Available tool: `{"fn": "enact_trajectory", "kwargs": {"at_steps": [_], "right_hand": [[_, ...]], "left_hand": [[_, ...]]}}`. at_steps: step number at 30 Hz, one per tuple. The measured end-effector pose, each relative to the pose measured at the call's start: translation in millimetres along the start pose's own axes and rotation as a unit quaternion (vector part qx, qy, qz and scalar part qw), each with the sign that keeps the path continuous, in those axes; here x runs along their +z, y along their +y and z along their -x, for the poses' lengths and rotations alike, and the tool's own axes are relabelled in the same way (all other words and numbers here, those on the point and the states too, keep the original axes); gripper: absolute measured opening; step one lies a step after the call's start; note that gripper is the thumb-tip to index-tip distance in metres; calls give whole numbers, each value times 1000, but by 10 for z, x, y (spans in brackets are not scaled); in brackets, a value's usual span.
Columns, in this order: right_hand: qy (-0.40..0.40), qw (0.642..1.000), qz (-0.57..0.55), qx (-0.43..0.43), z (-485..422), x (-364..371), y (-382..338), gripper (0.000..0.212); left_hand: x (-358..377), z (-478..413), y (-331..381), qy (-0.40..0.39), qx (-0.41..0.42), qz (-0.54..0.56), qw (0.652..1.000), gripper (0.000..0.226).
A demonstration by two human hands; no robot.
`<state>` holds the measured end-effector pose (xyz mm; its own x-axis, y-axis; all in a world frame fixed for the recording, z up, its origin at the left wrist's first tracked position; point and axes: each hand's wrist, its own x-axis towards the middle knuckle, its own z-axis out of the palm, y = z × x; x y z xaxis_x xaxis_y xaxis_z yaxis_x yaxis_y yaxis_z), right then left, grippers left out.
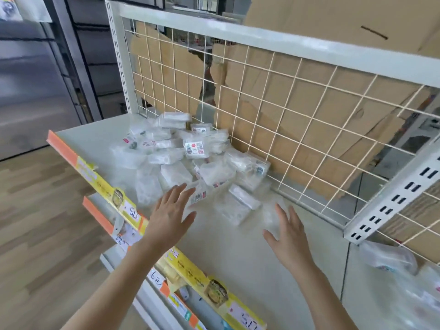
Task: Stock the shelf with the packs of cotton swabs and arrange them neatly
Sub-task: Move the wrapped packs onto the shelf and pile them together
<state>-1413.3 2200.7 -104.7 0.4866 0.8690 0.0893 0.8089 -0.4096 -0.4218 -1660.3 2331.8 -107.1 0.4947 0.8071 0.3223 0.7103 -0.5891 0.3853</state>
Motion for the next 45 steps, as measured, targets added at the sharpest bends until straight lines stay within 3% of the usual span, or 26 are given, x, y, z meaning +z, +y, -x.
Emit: {"fn": "enact_trajectory", "kwargs": {"at_steps": [7,11,16,21,25,32,41,45], "right_hand": [[103,993,52,-24,-424,398,11,66],[142,990,11,-11,-474,442,52,60],[146,989,-28,-20,-484,422,56,60],[106,993,-51,19,-356,279,31,60],[57,994,-52,73,48,81,-1,60],[199,975,-71,66,1178,-219,88,59],[298,948,-50,104,2465,-473,454,59],[333,931,-40,145,2859,-649,710,62]], "left_hand": [[322,-318,-58,65,13,-89,994,57],[344,-321,-99,97,48,-78,991,55],[325,-326,-72,96,29,-68,993,67],[267,-292,-73,80,24,-44,996,64],[227,-292,-73,62,20,2,998,61],[47,261,139,110,35,92,989,60],[-81,847,677,67,130,167,975,55],[10,918,1049,9,156,191,969,59]]}}
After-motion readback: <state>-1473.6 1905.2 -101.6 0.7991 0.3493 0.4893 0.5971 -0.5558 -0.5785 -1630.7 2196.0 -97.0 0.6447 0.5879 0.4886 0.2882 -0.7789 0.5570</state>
